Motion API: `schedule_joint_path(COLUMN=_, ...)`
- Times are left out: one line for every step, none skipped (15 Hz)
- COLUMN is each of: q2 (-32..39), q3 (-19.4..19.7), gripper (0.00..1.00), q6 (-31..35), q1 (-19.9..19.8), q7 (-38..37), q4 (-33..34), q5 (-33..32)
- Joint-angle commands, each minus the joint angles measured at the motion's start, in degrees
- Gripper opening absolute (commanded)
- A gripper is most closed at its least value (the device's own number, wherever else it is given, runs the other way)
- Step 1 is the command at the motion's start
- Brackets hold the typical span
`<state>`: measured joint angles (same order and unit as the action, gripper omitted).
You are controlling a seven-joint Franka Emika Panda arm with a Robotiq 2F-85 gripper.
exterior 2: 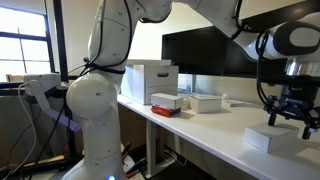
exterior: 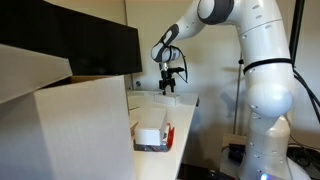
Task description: Pick up the white box on the right and put it in the big white box
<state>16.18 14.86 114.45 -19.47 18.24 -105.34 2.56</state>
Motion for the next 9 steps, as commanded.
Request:
schedule_joint_path(q2=-2.9, q3=-2.2, gripper=1.0, q6=-0.9, q1=1.6, q7=-1.5, q4=-2.1, q5=1.0)
schedule_joint_path(q2=-3.1, q3=-2.9, gripper=1.0, q6=-0.8, q1=2.0, q7=-1.6, q4=-2.2, q5=1.2)
schedule_joint_path(q2=-3.5, q3=-3.4, gripper=1.0, q6=-0.9, q1=2.3, q7=-1.5, q4=-2.4, q5=1.3)
schedule_joint_path(q2=-3.9, q3=-3.9, gripper=1.0, q6=-1.1, q1=2.9, q7=-1.5, q4=-2.5, q5=1.3)
schedule_joint_path(q2=-4.3, q3=-4.1, gripper=1.0, q6=-1.0, q1=3.2, q7=-1.4, q4=-2.8, q5=1.2)
schedule_joint_path(q2=-4.3, q3=-4.4, gripper=1.0, q6=-1.0, q1=3.7, q7=-1.8, q4=-2.6, q5=1.1)
schedule_joint_path(q2=-3.9, q3=-5.0, gripper=1.0, q6=-1.0, q1=4.6, q7=-2.8, q4=-2.2, q5=1.2)
schedule_joint_path(q2=-4.0, q3=-5.2, gripper=1.0, q6=-1.0, q1=4.9, q7=-3.1, q4=-2.1, q5=1.1)
schedule_joint_path(q2=-3.9, q3=-5.4, gripper=1.0, q6=-0.8, q1=5.2, q7=-3.4, q4=-2.0, q5=1.1)
